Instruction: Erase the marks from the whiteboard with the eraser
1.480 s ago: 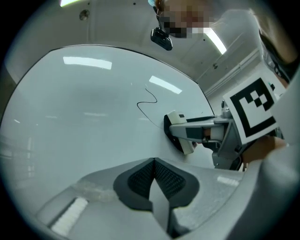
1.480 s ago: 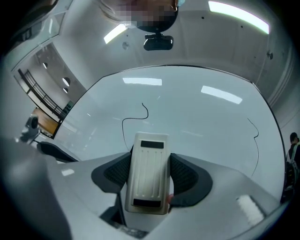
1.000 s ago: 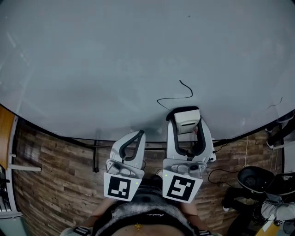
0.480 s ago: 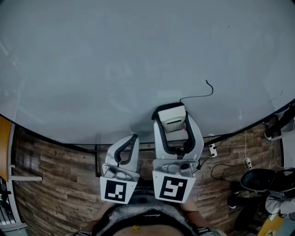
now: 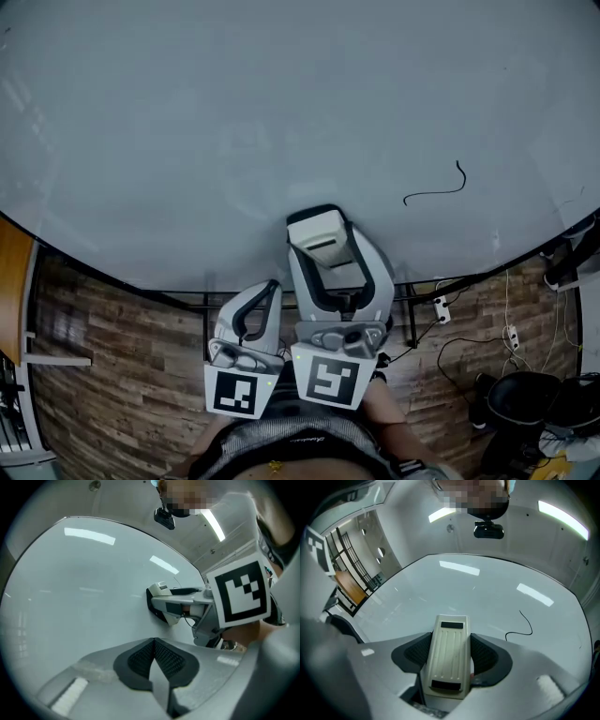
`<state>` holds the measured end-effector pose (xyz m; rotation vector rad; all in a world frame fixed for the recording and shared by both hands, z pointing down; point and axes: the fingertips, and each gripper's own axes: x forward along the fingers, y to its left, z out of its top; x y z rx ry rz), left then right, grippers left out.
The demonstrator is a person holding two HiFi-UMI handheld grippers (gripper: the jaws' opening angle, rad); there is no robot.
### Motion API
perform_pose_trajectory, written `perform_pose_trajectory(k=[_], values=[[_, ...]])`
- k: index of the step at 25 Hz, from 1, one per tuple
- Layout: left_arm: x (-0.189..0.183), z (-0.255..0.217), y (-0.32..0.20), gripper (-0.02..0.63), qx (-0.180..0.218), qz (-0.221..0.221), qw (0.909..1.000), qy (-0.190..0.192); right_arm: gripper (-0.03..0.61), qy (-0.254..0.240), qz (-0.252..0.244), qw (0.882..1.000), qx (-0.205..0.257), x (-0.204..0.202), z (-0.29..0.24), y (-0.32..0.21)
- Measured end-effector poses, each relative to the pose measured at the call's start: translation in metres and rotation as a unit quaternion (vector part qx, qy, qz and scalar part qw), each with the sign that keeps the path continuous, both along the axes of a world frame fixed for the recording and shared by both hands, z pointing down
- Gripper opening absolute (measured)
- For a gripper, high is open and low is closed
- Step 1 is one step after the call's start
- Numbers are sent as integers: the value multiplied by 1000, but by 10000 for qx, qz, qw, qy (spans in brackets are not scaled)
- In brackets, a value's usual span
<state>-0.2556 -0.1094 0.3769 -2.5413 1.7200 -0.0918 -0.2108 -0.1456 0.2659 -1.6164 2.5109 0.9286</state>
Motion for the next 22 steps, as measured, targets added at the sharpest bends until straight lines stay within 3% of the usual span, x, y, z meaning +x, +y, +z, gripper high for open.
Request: perform_pose_trajectory(k=[6, 12, 22], values=[[-2, 2, 10, 3, -59, 4, 9998, 168, 264, 29, -85, 9998, 166, 2, -1, 5], [24, -3, 10, 3, -16, 59, 9995, 299, 265, 210, -177, 9993, 257, 14, -8, 11], [103, -16, -28, 3, -27, -154, 9995, 278, 266, -273, -776, 9965, -132, 99, -24, -21]])
